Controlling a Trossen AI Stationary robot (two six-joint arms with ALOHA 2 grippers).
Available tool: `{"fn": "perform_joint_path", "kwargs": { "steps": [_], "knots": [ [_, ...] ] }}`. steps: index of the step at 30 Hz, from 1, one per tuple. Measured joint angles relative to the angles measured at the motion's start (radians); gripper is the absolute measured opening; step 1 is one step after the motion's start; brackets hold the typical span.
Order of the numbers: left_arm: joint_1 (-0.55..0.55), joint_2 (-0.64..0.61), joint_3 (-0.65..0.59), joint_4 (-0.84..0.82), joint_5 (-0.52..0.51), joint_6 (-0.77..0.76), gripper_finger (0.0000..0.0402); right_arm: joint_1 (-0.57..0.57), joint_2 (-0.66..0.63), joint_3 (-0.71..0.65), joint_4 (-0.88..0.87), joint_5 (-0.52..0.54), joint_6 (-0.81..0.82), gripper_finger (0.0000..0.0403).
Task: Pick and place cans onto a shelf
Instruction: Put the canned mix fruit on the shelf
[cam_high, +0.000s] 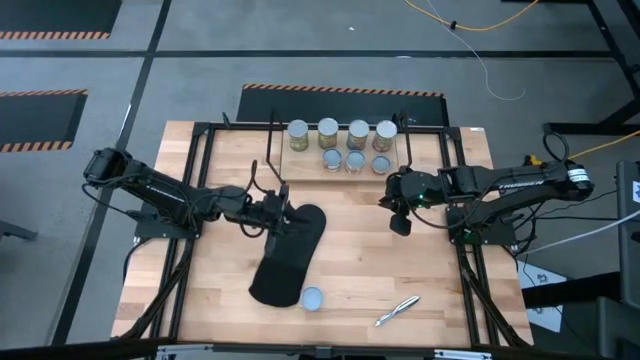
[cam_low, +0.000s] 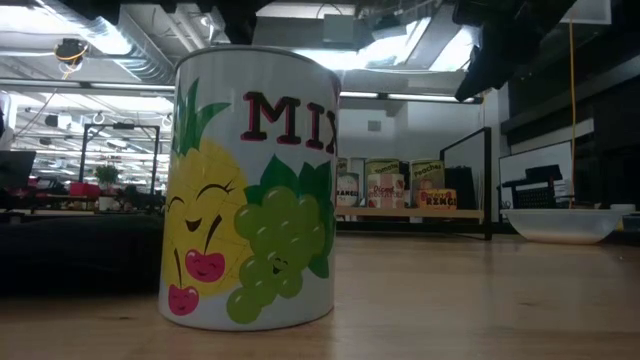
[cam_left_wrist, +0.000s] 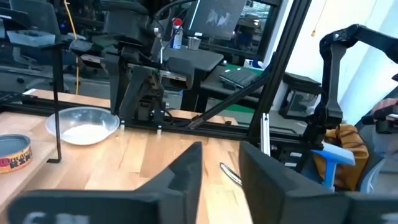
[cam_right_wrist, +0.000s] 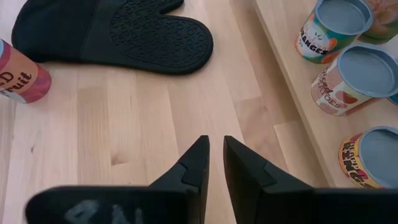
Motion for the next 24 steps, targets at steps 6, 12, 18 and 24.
{"fn": "perform_joint_path", "kwargs": {
  "steps": [6, 12, 18, 24],
  "knots": [
    [-0.002, 0.003, 0.067, -0.024, -0.004, 0.023, 0.0138, 0.000, 0.000, 0.000, -0.001, 0.000, 0.000, 0.0052],
    [-0.028, 0.061, 0.252, -0.262, -0.004, 0.082, 0.0138, 0.000, 0.000, 0.000, -0.007, 0.000, 0.020, 0.0052],
    [-0.074, 0.175, 0.478, -0.630, -0.037, 0.058, 0.0139, 0.000, 0.000, 0.000, -0.011, -0.001, 0.022, 0.0052],
    [-0.127, 0.272, 0.627, -0.896, -0.058, -0.096, 0.0139, 0.000, 0.000, 0.000, -0.011, -0.001, 0.016, 0.0052]
  ]
}}
